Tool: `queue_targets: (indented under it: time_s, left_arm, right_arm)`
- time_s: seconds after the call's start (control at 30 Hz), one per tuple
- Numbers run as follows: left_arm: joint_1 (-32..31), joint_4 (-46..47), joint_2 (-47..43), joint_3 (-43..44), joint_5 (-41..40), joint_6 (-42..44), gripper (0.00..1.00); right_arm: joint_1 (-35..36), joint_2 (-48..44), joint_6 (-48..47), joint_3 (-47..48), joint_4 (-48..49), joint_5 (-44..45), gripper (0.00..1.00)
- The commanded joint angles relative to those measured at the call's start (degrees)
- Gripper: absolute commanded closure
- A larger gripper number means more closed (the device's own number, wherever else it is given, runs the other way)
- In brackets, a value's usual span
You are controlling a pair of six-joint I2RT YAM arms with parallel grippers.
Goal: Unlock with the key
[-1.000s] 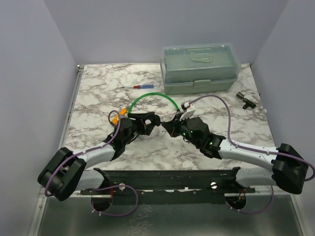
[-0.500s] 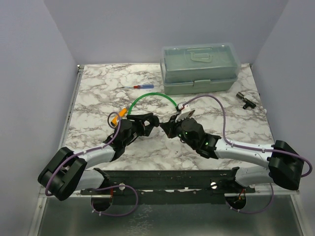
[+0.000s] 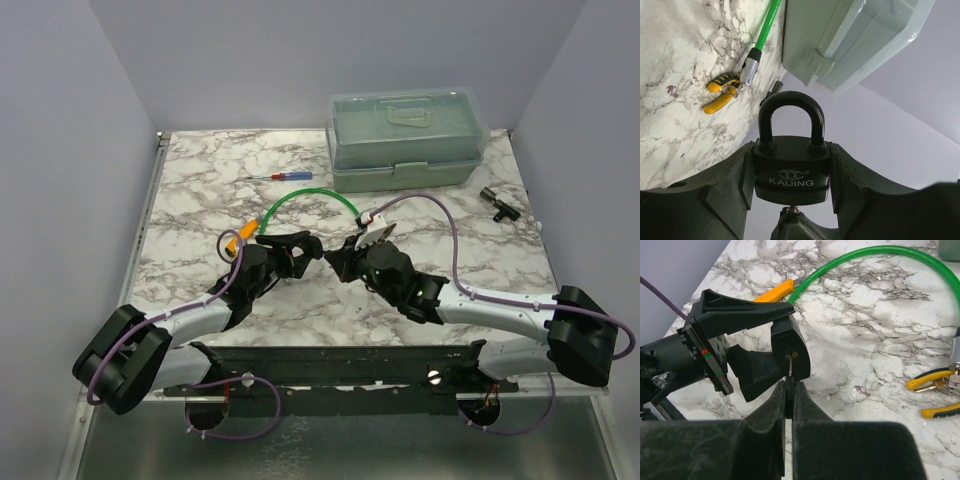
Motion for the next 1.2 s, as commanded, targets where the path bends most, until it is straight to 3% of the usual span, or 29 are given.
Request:
queue_targets:
  time_s: [0.0,0.4,0.63,0.8,0.97,1.17]
  left_arm:
    - [-0.5,3.5,-2.1,0.9,0.5,-1.2,1.0]
    - [-0.6,2.1,-1.7,2.1,2.8,-0.3,1.0]
    - [-0.5,1.9,-2.0,2.3,2.8,0.2,1.0]
    - [-0.5,1.9,-1.8,3.2,5.5,2.2,1.0]
    - [-0.4,1.9,-2.5,2.9,5.1,3.2,1.0]
    - [0.1,1.1,-5.1,0.9,1.2,3.3,1.0]
  right_arm:
    - [0.4,-0.3,-0.7,1.4,-0.8,1.8,1.0]
    - [0.4,4.4,-8.6,3.8,0.9,-2.4,1.0]
    - [0.5,3.5,-11.9,1.0,5.6,-9.7,1.0]
    - [0.4,2.5,-8.8,-0.2,7.1,-10.1,1.0]
    - [0.3,2.6,5.0,3.4,-2.1,0.4,1.0]
    - [0.3,1.6,-2.1,2.3,-2.1,-5.7,1.0]
